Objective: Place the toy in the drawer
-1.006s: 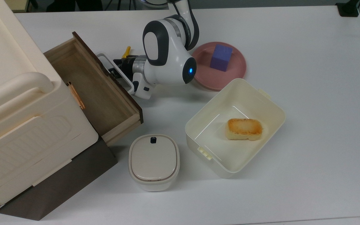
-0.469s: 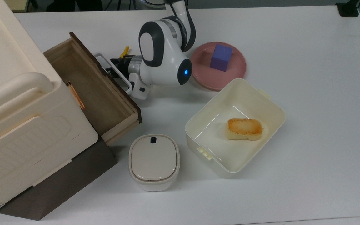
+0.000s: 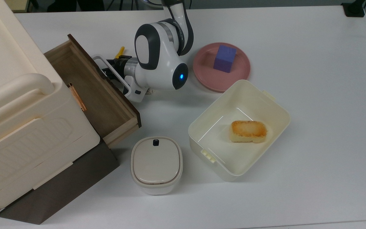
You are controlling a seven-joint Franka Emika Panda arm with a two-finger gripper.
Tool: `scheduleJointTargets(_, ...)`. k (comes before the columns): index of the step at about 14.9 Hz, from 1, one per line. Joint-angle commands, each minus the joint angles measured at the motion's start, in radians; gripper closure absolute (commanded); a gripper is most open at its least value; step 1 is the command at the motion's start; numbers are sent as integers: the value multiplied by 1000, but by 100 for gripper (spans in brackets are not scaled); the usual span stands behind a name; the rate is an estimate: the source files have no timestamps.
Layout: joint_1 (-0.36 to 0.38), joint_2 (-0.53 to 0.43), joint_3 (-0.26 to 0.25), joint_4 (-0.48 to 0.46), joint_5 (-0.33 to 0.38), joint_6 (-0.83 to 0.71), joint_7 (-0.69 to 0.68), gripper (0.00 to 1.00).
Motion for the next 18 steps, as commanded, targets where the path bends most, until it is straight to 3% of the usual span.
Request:
scheduleJointTargets(1,-6,59,-13,20,12,26,43,40)
scheduleJointTargets(7,-9,63,-13,16,13,29,77,89)
scheduleJointTargets(9,-7,65,-13,14,15,29,103,100)
scheduleJointTargets(13,8,53,4,16,24,19,155,100)
scheduleJointTargets(18,32,31,66,17,75,-32,160,100)
